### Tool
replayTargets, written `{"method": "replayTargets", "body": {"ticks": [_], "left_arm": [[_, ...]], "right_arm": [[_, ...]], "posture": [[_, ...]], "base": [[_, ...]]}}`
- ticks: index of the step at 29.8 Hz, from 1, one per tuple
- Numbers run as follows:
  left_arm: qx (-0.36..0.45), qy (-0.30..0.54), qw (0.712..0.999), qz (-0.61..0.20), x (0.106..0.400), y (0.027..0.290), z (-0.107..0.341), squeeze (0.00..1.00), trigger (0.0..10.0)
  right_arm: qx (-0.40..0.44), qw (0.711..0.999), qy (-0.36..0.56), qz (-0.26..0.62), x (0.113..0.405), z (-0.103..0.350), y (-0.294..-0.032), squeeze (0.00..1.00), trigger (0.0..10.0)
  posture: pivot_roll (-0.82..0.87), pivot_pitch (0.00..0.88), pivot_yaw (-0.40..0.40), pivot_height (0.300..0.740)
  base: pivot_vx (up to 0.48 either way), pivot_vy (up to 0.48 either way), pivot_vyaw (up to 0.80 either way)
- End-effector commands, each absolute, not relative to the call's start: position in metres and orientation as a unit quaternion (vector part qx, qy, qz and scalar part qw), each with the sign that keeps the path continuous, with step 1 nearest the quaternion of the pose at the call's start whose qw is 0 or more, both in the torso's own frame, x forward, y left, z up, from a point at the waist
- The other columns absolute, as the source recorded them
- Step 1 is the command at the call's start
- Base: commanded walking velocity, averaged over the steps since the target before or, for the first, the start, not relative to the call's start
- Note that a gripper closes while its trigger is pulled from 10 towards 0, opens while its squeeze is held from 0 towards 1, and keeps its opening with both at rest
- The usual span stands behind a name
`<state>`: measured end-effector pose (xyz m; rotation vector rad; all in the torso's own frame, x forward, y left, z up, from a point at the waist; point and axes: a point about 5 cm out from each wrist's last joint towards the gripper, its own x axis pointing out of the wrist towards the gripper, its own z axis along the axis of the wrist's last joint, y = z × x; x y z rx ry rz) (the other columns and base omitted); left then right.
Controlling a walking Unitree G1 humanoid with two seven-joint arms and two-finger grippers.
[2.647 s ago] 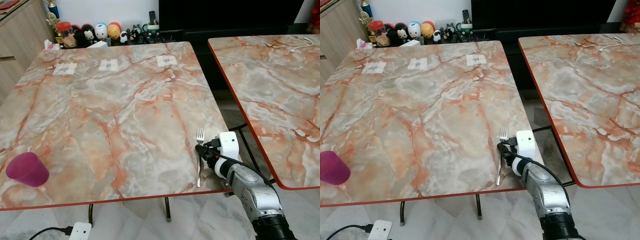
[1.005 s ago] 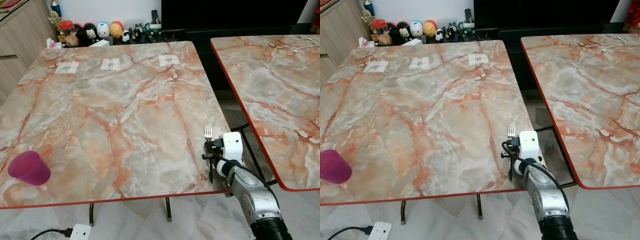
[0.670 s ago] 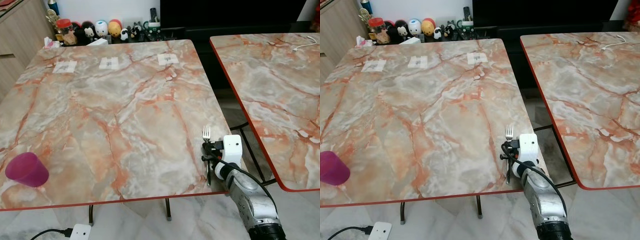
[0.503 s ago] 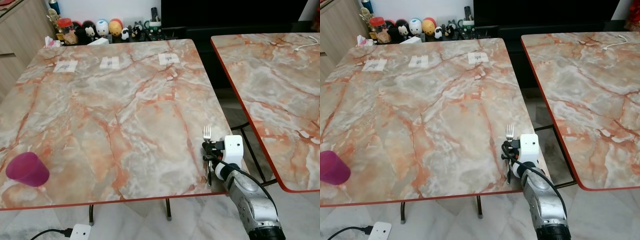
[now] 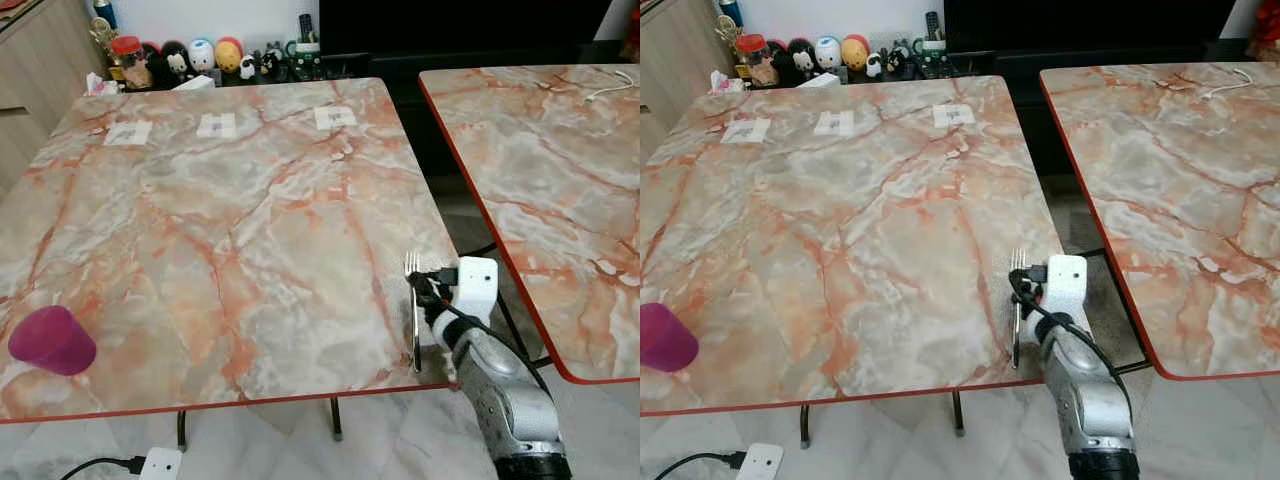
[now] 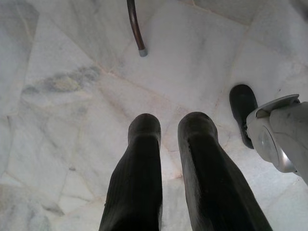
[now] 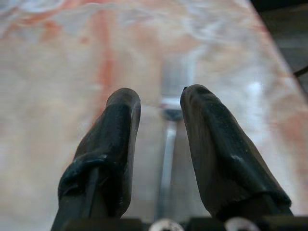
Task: Setting the table
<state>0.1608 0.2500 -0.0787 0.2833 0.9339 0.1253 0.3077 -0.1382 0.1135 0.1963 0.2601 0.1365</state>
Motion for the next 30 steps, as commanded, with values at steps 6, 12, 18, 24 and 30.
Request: {"method": "replayTargets", "body": {"ticks": [6,12,18,24,30], "left_arm": [[0.135,0.467,0.872,0.063,0.152,0.252,-0.082,0.00,10.0],[0.134,0.469,0.871,0.063,0.150,0.251,-0.083,0.00,10.0],[0.134,0.469,0.871,0.063,0.150,0.251,-0.084,0.00,10.0],[0.133,0.468,0.872,0.061,0.150,0.249,-0.084,0.00,10.0],[0.132,0.468,0.872,0.063,0.151,0.249,-0.084,0.00,10.0]], "right_arm": [[0.095,0.984,0.133,0.073,0.315,0.127,-0.134,1.00,10.0],[0.081,0.986,0.147,0.023,0.316,0.127,-0.139,1.00,10.0],[0.077,0.982,0.168,0.030,0.310,0.122,-0.136,1.00,10.0],[0.068,0.978,0.180,0.084,0.312,0.118,-0.128,0.00,10.0],[0.067,0.978,0.187,0.062,0.315,0.117,-0.131,0.00,10.0]], "posture": [[-0.06,0.113,0.020,0.740],[-0.06,0.114,0.017,0.740],[-0.07,0.115,0.018,0.740],[-0.07,0.112,0.015,0.740],[-0.06,0.112,0.014,0.740]], "base": [[0.000,0.000,0.00],[0.000,0.000,0.00],[0.000,0.000,0.00],[0.000,0.000,0.00],[0.000,0.000,0.00]]}}
